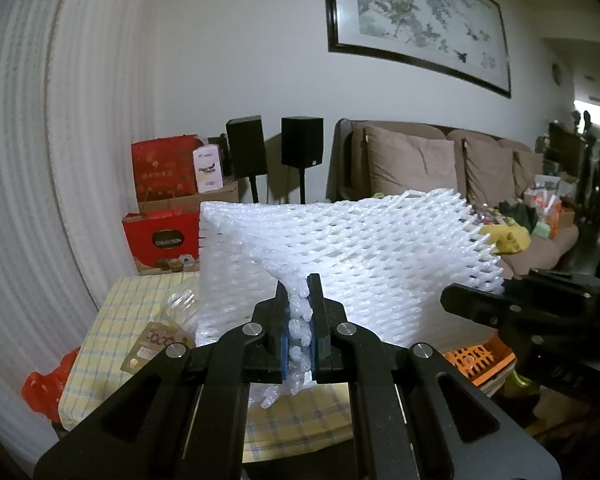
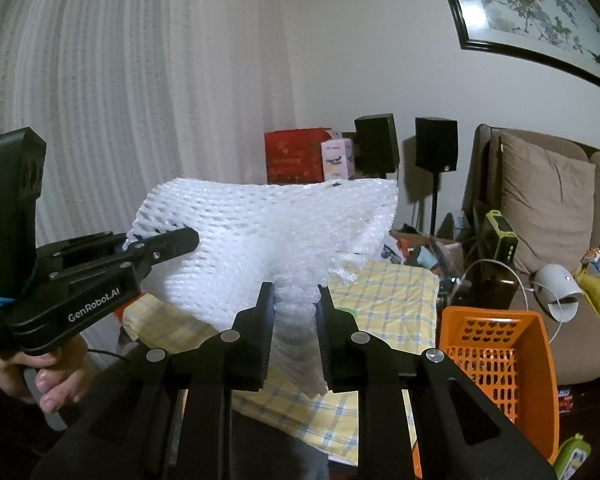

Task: Organize objects
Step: 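Hold the foam net sheet raised above the table with the left gripper, then hold the white foam net sheet raised in the left gripper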

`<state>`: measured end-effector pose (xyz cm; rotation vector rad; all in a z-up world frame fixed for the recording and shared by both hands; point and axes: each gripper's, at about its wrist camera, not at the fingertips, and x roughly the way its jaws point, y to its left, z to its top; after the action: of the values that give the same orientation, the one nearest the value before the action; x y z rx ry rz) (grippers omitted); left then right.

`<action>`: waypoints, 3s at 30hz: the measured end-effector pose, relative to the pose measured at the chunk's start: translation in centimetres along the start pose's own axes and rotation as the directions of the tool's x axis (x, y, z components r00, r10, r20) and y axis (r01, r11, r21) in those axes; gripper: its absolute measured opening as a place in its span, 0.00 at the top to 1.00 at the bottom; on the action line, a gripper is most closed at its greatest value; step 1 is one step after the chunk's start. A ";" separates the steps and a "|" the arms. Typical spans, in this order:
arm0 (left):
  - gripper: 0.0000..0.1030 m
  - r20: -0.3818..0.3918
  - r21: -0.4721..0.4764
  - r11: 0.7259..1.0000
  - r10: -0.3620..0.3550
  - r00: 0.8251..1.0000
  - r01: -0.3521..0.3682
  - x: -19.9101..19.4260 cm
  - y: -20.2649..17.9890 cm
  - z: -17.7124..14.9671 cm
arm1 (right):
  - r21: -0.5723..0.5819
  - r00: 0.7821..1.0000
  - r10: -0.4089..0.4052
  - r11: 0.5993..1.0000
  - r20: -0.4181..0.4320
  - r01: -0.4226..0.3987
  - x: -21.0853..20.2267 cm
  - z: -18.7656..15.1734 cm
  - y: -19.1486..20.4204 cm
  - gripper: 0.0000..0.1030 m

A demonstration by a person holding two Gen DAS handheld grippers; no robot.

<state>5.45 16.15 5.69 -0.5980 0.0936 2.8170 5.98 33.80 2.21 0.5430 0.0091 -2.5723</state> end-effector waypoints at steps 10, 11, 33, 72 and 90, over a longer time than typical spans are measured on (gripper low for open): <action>0.94 0.008 0.008 1.000 -0.012 1.000 0.012 0.1 -0.6 0.5 | 0.006 1.000 -0.009 1.000 0.008 0.009 -0.5 0.1 -0.6 0.81; 0.94 0.010 0.009 1.000 -0.013 1.000 0.013 0.0 -0.6 0.5 | 0.007 1.000 -0.010 1.000 0.009 0.010 -0.5 0.1 -0.6 0.81; 0.94 0.021 0.041 0.998 -0.049 0.999 0.048 0.7 -3.0 1.5 | 0.031 0.998 -0.052 0.998 0.035 0.051 -1.8 0.6 -2.9 0.81; 0.94 0.018 0.027 0.996 -0.087 0.996 0.086 1.3 -4.8 2.3 | 0.017 0.996 -0.083 0.996 -0.009 0.083 -2.6 0.9 -4.0 0.81; 0.94 0.024 0.036 0.994 -0.101 0.995 0.100 1.2 -5.5 2.3 | 0.031 0.994 -0.111 0.993 -0.002 0.111 -2.9 0.9 -5.5 0.81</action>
<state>4.91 22.00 7.28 -0.5433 0.1045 2.7189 5.30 39.89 3.58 0.5691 -0.0003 -2.6850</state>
